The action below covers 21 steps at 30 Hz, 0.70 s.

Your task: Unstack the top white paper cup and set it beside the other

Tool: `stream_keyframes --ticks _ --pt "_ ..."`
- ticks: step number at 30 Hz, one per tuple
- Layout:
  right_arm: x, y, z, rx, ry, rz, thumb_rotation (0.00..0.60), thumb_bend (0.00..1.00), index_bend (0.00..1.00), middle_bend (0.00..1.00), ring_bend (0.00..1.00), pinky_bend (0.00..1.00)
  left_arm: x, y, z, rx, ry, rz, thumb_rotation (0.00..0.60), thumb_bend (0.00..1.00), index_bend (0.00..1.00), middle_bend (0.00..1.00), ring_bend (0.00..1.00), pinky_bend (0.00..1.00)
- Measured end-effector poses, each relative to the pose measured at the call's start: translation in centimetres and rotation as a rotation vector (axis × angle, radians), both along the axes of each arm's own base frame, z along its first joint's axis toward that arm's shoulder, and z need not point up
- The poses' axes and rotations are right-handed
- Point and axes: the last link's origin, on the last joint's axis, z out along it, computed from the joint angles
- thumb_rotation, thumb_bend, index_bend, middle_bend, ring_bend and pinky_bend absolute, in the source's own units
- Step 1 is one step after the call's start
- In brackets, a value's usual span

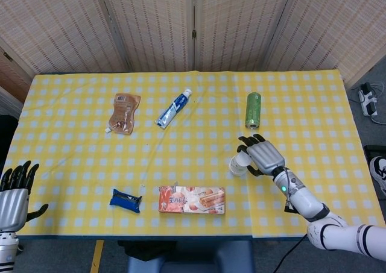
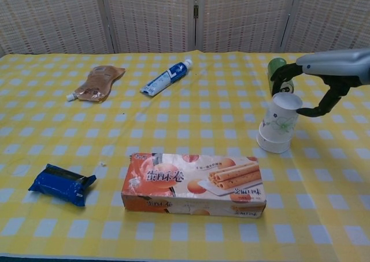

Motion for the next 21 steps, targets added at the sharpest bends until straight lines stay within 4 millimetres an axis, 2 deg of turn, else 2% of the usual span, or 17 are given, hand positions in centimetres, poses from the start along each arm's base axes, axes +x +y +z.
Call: stream_keyframes --ticks 10,17,21 --pt "1.6 1.2 3.2 -0.048 -0.057 0.038 0.6 0.47 0.34 0.13 0.14 0.09 0.2 -0.1 0.2 0.001 -0.008 -0.008 0.6 0.2 0.06 0.05 0.05 0.0" --pt "3.8 2.1 5.3 -0.065 -0.141 0.08 0.6 0.47 0.34 0.13 0.14 0.09 0.3 -0.2 0.3 0.003 -0.011 -0.014 0.6 0.2 0.05 0.06 0.05 0.0" --pt "4.7 1.9 5.0 -0.048 -0.149 0.1 0.6 0.47 0.34 0.13 0.14 0.09 0.5 -0.3 0.1 -0.004 -0.014 -0.017 0.6 0.2 0.05 0.05 0.05 0.0"
